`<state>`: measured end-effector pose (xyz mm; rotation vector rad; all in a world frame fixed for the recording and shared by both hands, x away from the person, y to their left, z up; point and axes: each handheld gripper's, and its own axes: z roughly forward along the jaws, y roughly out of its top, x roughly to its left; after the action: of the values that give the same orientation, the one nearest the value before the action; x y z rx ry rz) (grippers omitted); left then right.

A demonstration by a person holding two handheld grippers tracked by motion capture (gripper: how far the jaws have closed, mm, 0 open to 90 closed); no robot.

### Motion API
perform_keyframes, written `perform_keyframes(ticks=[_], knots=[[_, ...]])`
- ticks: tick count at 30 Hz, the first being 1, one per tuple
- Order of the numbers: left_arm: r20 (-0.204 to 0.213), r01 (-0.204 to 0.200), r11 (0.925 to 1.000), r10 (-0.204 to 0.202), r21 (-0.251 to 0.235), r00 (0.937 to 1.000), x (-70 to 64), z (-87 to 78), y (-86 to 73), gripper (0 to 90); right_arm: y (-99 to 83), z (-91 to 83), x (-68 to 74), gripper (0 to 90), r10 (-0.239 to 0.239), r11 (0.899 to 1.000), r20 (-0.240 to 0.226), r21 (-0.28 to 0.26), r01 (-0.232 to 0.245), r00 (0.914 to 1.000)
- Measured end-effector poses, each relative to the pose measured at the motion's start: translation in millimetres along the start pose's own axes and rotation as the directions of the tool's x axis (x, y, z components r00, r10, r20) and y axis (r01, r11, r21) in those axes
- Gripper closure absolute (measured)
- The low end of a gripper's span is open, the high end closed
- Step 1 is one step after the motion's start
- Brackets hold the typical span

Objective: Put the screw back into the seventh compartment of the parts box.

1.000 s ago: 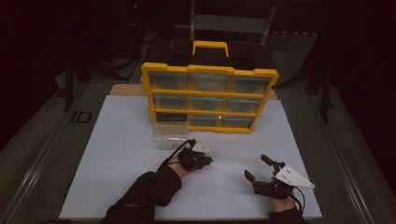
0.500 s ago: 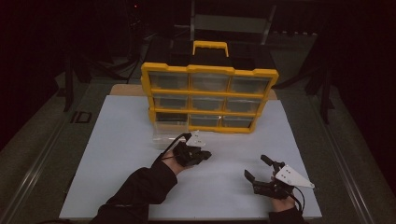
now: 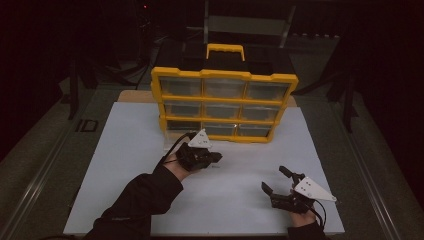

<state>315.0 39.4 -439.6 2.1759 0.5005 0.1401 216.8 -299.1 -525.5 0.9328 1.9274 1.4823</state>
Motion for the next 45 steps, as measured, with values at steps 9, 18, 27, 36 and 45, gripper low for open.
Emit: perform_keyframes(ticks=[9,18,27,36,45], knots=[[-0.026,0.008,0.9997,-0.009,-0.023,0.9996,3.5,-13.4,4.2,86.6,0.0,0.1,0.3,13.4,0.000,1.000,0.001,0.002,0.000,1.0000],[-0.068,0.028,0.9978,-0.032,-0.060,0.9972,13.2,-29.9,7.7,86.5,-0.2,0.4,0.3,13.4,0.001,1.000,-0.001,0.004,-0.001,1.0000],[-0.139,0.066,0.9908,-0.082,-0.118,0.9868,27.3,-49.2,9.9,86.5,-0.2,0.6,0.4,13.4,0.000,1.000,-0.002,0.004,0.000,1.0000],[-0.221,0.089,0.9843,-0.122,-0.153,0.9677,33.5,-58.5,7.2,86.5,-0.1,0.6,0.7,13.5,-0.002,1.000,-0.001,0.004,0.002,1.0000],[-0.283,0.124,0.9759,-0.172,-0.180,0.9435,41.5,-65.4,2.3,86.4,-0.1,1.2,1.2,13.4,-0.002,1.000,-0.002,0.006,0.002,1.0000]])
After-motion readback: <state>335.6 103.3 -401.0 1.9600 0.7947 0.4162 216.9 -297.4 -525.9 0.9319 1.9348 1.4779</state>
